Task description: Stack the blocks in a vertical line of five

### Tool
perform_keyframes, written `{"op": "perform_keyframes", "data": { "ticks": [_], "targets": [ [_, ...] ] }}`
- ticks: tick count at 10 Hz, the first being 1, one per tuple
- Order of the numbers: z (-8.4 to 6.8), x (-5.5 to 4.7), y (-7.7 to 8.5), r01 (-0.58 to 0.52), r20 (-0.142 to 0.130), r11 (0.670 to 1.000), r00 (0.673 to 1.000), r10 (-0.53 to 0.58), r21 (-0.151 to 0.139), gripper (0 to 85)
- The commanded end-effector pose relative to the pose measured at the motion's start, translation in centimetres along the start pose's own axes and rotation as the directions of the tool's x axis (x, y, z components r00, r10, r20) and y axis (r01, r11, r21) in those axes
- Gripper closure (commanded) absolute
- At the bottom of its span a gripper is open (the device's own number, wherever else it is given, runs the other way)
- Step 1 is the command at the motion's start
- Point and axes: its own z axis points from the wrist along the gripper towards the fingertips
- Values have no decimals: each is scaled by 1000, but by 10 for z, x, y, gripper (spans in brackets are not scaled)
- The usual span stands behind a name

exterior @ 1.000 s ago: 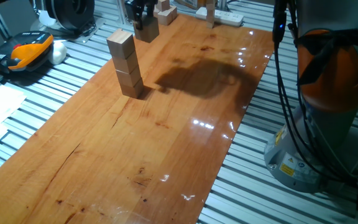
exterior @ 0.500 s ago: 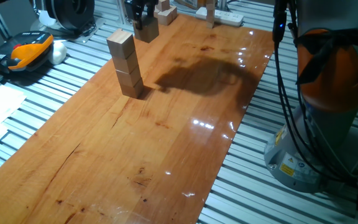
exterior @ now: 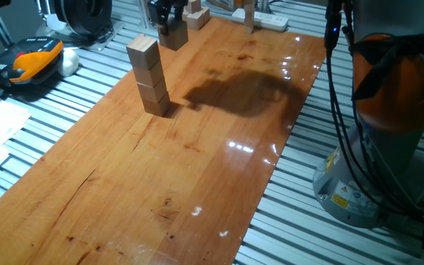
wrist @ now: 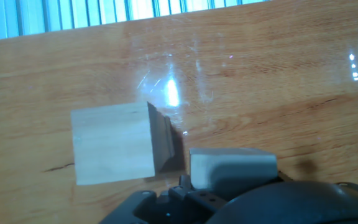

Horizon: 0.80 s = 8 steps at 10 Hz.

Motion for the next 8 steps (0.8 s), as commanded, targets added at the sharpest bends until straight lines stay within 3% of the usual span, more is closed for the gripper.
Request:
{"op": "perform_keyframes", "data": {
  "ticks": [1, 5, 8],
  "targets": [
    [0, 0, 0, -5, -5, 1000, 1000, 5, 3, 850],
    [0, 0, 0, -37, -27, 998, 999, 35, -47, 850],
    [0, 0, 0, -37, -54, 997, 998, 34, -61, 850]
  ]
}}
